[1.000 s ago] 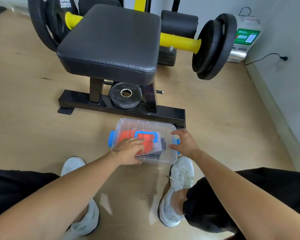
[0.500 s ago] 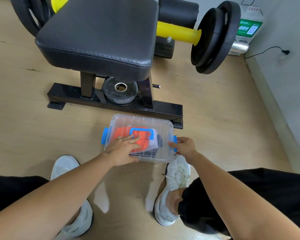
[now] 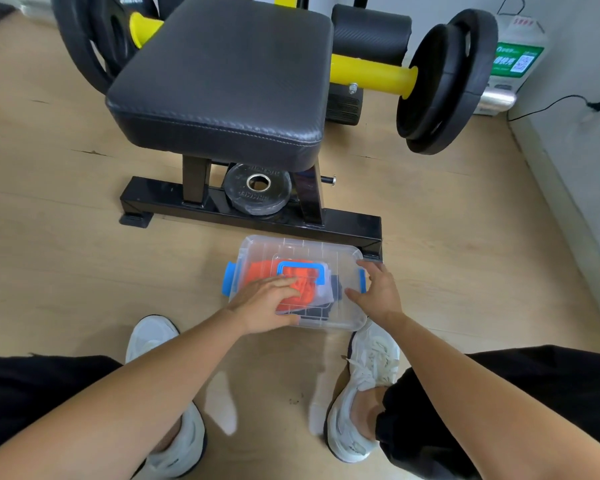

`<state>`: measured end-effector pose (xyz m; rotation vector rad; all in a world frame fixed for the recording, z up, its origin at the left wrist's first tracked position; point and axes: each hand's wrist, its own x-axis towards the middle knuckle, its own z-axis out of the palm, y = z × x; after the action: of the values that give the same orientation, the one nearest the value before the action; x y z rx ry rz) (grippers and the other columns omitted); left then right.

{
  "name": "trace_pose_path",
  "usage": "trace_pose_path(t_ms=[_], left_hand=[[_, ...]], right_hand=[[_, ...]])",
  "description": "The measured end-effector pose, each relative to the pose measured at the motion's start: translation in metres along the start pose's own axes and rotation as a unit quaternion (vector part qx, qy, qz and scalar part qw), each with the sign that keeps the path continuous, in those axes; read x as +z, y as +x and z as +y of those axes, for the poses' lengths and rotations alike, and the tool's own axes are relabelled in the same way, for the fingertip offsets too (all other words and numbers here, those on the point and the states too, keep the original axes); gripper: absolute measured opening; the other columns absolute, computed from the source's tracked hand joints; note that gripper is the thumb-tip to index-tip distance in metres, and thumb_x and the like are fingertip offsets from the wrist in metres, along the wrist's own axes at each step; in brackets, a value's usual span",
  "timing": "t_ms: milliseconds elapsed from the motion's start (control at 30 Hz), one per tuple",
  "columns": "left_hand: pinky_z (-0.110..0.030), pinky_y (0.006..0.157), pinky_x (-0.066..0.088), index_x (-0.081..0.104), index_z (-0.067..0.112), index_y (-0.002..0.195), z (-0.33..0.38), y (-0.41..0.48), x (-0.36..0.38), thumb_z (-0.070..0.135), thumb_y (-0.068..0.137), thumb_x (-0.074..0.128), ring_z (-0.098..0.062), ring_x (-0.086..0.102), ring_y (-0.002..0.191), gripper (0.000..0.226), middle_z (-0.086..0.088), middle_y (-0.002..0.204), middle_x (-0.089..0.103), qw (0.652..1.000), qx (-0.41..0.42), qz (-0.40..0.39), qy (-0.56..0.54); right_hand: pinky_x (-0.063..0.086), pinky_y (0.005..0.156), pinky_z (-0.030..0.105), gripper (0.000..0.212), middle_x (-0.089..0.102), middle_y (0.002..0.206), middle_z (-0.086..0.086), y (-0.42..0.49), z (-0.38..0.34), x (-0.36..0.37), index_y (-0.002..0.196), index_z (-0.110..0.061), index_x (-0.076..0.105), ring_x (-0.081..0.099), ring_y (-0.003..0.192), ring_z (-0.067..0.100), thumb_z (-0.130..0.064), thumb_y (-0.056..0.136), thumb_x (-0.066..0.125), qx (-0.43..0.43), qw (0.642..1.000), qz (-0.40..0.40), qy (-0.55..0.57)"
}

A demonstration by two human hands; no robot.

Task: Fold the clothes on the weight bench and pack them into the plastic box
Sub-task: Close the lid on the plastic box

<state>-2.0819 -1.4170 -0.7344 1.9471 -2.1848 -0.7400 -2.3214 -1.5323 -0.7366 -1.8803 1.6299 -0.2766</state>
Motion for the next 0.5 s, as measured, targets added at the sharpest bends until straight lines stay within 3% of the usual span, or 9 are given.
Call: trace_pose_path(t_ms=[100,167,233,333,433,500], left_hand=[[-0.032,0.106,0.042,0.064,0.025,0.131,-0.005,0.001,-0.011,0.041,0.088,0.069,-0.018,0.055,0.128,0.045,0.005,0.136,0.062,0.991,-0.028,0.119,-0.057],[-0.036,0.097,0.047,0.067,0.023,0.123,-0.014,-0.001,-0.016,0.035,0.086,0.071,-0.021,0.061,0.115,0.039,0.004,0.121,0.068,0.979,-0.065,0.191,-0.028],[-0.039,0.096,0.047,0.067,0.021,0.124,-0.026,-0.005,-0.019,0.033,0.085,0.072,-0.024,0.061,0.113,0.040,0.001,0.120,0.068,0.967,-0.116,0.225,-0.015],[-0.040,0.100,0.043,0.057,0.020,0.136,-0.045,-0.013,-0.017,0.038,0.086,0.070,-0.027,0.055,0.121,0.055,-0.002,0.133,0.059,0.954,-0.213,0.210,-0.030],[-0.042,0.104,0.041,0.033,0.020,0.153,-0.059,-0.019,-0.007,0.053,0.089,0.064,-0.030,0.046,0.135,0.079,-0.004,0.151,0.044,0.934,-0.316,0.131,-0.100],[-0.041,0.102,0.042,0.025,0.019,0.156,-0.064,-0.019,0.000,0.060,0.091,0.057,-0.031,0.046,0.137,0.083,-0.006,0.154,0.044,0.920,-0.349,0.079,-0.163]], right_hand=[[0.037,0.111,0.042,0.084,0.020,0.162,-0.006,0.000,-0.006,0.003,0.148,-0.034,0.040,0.022,0.143,0.025,-0.048,0.076,0.080,-0.064,0.993,-0.064,-0.078],[0.036,0.112,0.045,0.087,0.005,0.165,-0.009,0.001,-0.007,0.007,0.149,-0.036,0.037,0.018,0.146,0.027,-0.052,0.074,0.079,-0.064,0.987,-0.093,-0.113],[0.038,0.111,0.045,0.088,-0.002,0.165,-0.012,0.001,-0.005,0.012,0.149,-0.039,0.037,0.021,0.147,0.028,-0.053,0.073,0.080,-0.060,0.986,-0.095,-0.123],[0.040,0.110,0.045,0.088,-0.004,0.164,-0.014,0.001,-0.003,0.014,0.147,-0.041,0.036,0.027,0.145,0.028,-0.054,0.072,0.080,-0.056,0.987,-0.089,-0.119],[0.040,0.110,0.044,0.088,-0.003,0.164,-0.015,0.001,-0.002,0.014,0.147,-0.042,0.037,0.027,0.146,0.027,-0.053,0.072,0.081,-0.058,0.989,-0.085,-0.102],[0.040,0.110,0.044,0.088,-0.002,0.164,-0.016,0.001,-0.001,0.015,0.146,-0.043,0.037,0.027,0.147,0.026,-0.054,0.071,0.081,-0.056,0.990,-0.084,-0.095]])
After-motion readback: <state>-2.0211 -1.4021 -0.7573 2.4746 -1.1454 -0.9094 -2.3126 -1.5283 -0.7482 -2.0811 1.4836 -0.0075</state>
